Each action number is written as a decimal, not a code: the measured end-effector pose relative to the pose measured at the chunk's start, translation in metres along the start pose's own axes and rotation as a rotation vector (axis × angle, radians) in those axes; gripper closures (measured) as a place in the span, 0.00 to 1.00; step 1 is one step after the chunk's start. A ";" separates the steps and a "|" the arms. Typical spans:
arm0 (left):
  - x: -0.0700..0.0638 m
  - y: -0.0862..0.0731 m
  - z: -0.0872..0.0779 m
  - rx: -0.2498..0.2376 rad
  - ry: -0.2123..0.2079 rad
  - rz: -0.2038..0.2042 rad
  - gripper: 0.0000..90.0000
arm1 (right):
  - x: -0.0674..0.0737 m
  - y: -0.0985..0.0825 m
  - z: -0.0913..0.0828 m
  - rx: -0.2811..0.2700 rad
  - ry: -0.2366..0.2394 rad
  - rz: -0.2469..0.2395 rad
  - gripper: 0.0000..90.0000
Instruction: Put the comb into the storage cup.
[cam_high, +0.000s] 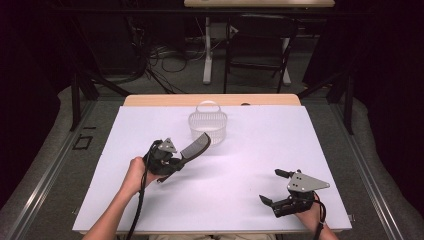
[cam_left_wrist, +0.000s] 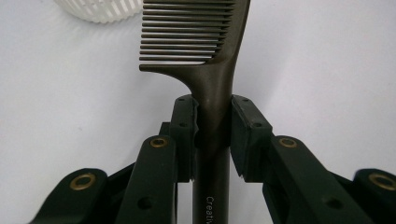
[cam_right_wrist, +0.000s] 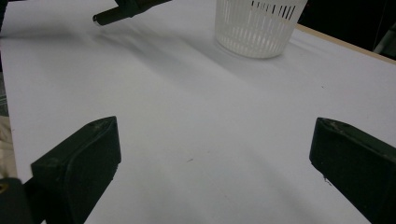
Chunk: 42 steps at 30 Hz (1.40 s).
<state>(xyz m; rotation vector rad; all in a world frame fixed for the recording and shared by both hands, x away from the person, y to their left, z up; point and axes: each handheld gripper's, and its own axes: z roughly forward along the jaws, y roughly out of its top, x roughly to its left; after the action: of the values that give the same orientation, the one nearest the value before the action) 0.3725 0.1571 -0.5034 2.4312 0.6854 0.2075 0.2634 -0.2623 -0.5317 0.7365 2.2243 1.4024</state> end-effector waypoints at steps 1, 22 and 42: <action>0.000 0.000 0.000 0.000 0.000 0.001 0.80 | 0.000 0.000 0.000 -0.001 0.000 0.002 0.02; 0.002 -0.002 -0.012 -0.063 0.032 -0.016 0.80 | 0.001 0.000 0.000 -0.004 0.003 -0.003 0.02; 0.005 -0.005 -0.016 -0.124 0.056 -0.047 0.80 | -0.001 0.000 -0.002 0.000 -0.002 0.000 0.02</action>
<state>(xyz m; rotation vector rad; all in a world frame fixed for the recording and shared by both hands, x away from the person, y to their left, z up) 0.3695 0.1717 -0.4934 2.2963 0.7315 0.2919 0.2632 -0.2643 -0.5307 0.7376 2.2229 1.4011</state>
